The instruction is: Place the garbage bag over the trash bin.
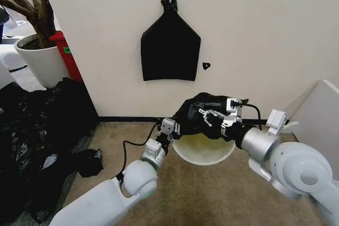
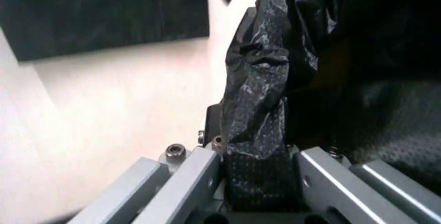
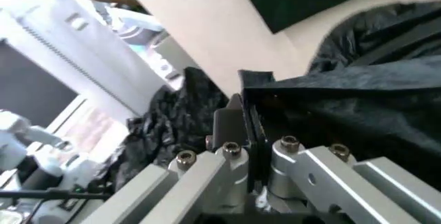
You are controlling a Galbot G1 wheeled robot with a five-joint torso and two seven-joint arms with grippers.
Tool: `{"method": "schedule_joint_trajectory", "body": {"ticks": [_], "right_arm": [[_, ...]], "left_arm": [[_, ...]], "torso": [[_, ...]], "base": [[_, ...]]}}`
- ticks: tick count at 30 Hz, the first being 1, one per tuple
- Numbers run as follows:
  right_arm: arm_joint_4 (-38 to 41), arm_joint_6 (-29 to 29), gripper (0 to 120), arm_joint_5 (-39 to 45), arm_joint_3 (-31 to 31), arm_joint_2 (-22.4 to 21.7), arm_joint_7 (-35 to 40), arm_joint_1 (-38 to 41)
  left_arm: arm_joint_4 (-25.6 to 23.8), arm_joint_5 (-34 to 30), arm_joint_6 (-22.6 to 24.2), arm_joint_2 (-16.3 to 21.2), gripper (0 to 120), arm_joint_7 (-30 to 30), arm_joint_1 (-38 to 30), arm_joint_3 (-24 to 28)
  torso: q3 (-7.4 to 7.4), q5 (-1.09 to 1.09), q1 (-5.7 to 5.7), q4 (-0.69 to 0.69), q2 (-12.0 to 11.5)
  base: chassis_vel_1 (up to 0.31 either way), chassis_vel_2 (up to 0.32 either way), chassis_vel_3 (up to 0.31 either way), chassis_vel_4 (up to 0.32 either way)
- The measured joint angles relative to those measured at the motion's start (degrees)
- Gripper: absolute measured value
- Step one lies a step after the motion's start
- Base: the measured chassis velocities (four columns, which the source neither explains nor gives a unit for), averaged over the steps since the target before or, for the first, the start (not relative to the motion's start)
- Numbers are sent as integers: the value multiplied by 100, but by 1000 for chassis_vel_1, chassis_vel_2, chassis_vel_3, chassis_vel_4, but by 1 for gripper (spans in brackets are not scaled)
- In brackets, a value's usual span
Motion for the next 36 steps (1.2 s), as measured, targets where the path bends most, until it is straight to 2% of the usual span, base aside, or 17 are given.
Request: {"method": "schedule_joint_trajectory", "body": {"ticks": [5, 10, 15, 23, 27, 36], "right_arm": [[34, 64, 0, -60, 176, -170, -546, -232], [126, 79, 0, -90, 204, -252, -589, -453], [175, 23, 0, -410, 229, -246, -566, -1064], [176, 22, 0, -599, 281, -165, -169, -1393], [279, -2, 0, -555, 366, -152, 488, -1557], [286, -210, 0, -592, 388, -46, 693, -1851]], "left_arm": [[-33, -627, 145, 11, 1, -192, 41, -292], [-105, -1116, 243, 27, 1, -389, 143, -767], [-301, -1656, 322, 104, 1, -594, 299, -1328], [-412, -1781, 326, 162, 1, -629, 376, -1549], [-515, -1840, 323, 225, 1, -705, 496, -1780], [-624, -1986, 281, 229, 1, -777, 452, -1935]], "torso": [[0, 0, 0, 0, 0], [0, 0, 0, 0, 0], [0, -1, 0, 1, 0], [0, 0, 0, 1, 0], [0, 0, 0, 1, 0], [0, 0, 0, 0, 0]], "base": [[0, 0, 0, 0], [0, 0, 0, 0], [0, 0, 0, 0], [0, 0, 0, 0], [0, 0, 0, 0], [0, 0, 0, 0]]}}
